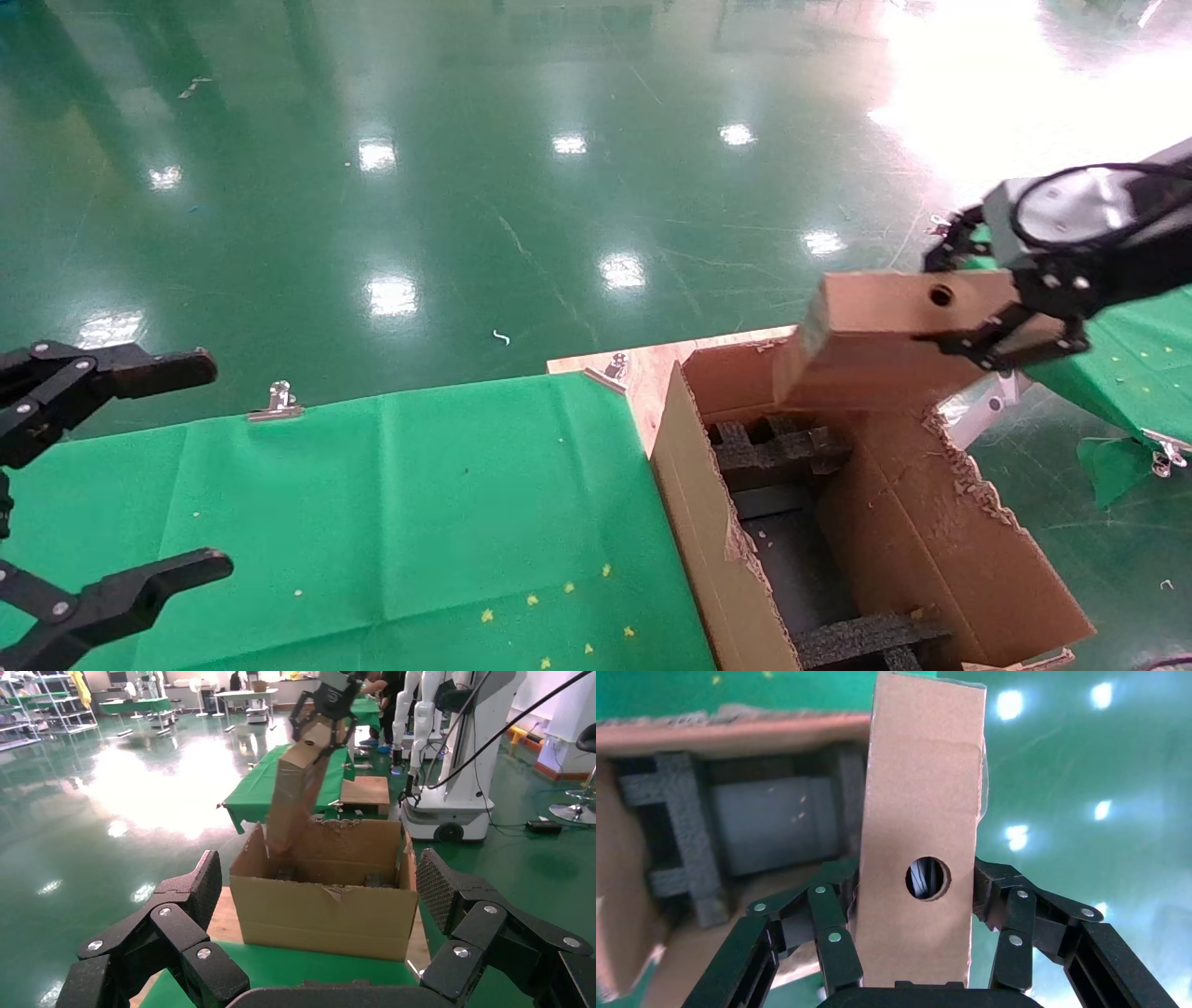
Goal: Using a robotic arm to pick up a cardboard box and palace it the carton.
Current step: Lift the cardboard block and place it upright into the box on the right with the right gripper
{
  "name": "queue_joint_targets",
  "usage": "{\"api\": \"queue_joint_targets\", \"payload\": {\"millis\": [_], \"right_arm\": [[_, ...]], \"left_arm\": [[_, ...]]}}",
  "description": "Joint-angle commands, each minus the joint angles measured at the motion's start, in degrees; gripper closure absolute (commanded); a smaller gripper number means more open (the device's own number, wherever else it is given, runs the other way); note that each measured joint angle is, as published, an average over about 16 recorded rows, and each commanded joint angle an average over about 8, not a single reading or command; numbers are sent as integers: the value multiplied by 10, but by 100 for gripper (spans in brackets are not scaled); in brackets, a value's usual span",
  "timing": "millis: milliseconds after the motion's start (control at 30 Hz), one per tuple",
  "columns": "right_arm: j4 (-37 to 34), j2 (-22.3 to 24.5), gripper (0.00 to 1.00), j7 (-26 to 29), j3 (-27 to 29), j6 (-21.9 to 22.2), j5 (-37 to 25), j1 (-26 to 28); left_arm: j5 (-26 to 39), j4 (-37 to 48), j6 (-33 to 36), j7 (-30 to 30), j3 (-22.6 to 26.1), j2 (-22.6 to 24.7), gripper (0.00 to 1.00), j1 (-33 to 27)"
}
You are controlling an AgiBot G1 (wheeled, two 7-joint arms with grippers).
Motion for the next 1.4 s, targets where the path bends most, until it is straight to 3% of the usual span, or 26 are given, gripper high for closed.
{"api": "queue_joint_targets", "payload": {"millis": [33, 267, 600, 733, 933, 1400], "right_arm": [[6, 16, 100, 4, -17, 0, 1, 11], [16, 32, 100, 15, -41, 1, 4, 24], [12, 26, 100, 14, -34, 5, 5, 17], [7, 29, 100, 50, -40, 20, 5, 10], [24, 45, 100, 193, -55, 51, -12, 0], [230, 139, 100, 667, -86, 141, -115, -7]], "left_arm": [[0, 0, 0, 0, 0, 0, 0, 0], [0, 0, 0, 0, 0, 0, 0, 0], [0, 0, 0, 0, 0, 0, 0, 0], [0, 0, 0, 0, 0, 0, 0, 0], [0, 0, 0, 0, 0, 0, 0, 0], [0, 0, 0, 0, 0, 0, 0, 0]]}}
